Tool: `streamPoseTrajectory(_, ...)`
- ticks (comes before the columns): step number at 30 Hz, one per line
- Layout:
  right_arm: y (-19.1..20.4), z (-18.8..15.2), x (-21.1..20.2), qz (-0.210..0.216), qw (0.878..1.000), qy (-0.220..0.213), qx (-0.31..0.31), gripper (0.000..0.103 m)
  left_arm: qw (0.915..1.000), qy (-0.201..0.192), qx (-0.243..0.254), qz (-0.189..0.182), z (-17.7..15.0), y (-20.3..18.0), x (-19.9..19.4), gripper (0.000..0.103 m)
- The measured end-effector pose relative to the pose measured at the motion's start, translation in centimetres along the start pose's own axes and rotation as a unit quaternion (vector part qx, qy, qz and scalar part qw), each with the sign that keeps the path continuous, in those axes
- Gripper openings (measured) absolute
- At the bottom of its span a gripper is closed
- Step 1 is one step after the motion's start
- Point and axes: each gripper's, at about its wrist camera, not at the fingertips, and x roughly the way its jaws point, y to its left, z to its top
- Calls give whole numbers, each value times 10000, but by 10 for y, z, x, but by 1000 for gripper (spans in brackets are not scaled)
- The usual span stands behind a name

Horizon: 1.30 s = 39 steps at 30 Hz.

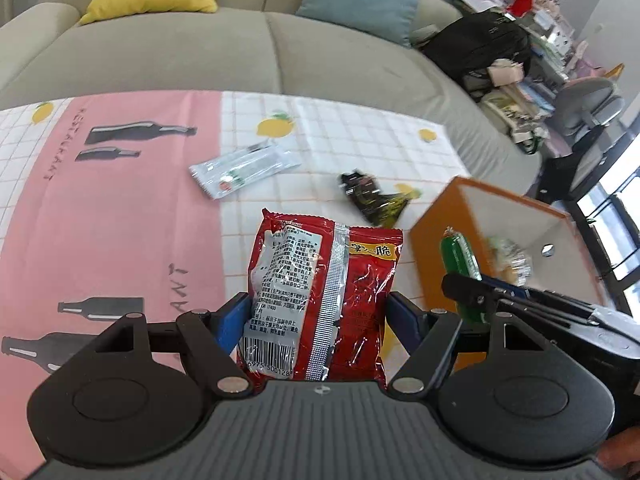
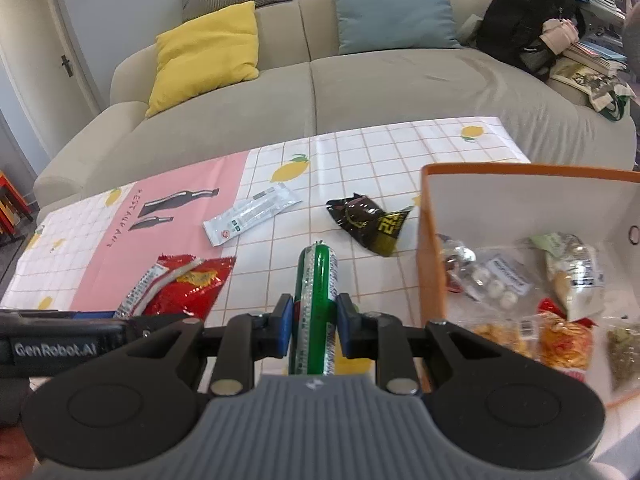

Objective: Organize snacks
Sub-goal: 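Carry the red chip bag and green sausage over the orange box and lower them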

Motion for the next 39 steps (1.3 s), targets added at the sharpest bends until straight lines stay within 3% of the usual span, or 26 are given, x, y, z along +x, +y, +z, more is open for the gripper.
streamPoseTrajectory(8, -36, 20, -48, -23, 10000, -10, 65, 21, 9984, -85, 339, -436, 20, -49, -20, 85)
streamPoseTrajectory(20, -110, 46, -94, -755, 9968, 225, -111, 21, 9861, 246, 985, -1318, 47, -142, 2, 85)
streamPoseTrajectory(26, -144, 50, -91, -1080, 9929, 462, -206, 21, 9780, 612, 1230, -1569, 55, -182, 36, 85)
streamPoseTrajectory(39, -207, 41, -38, -1459, 9827, 1102, -297, 21, 9651, 1398, 1601, -1528, 50, -231, 122, 85)
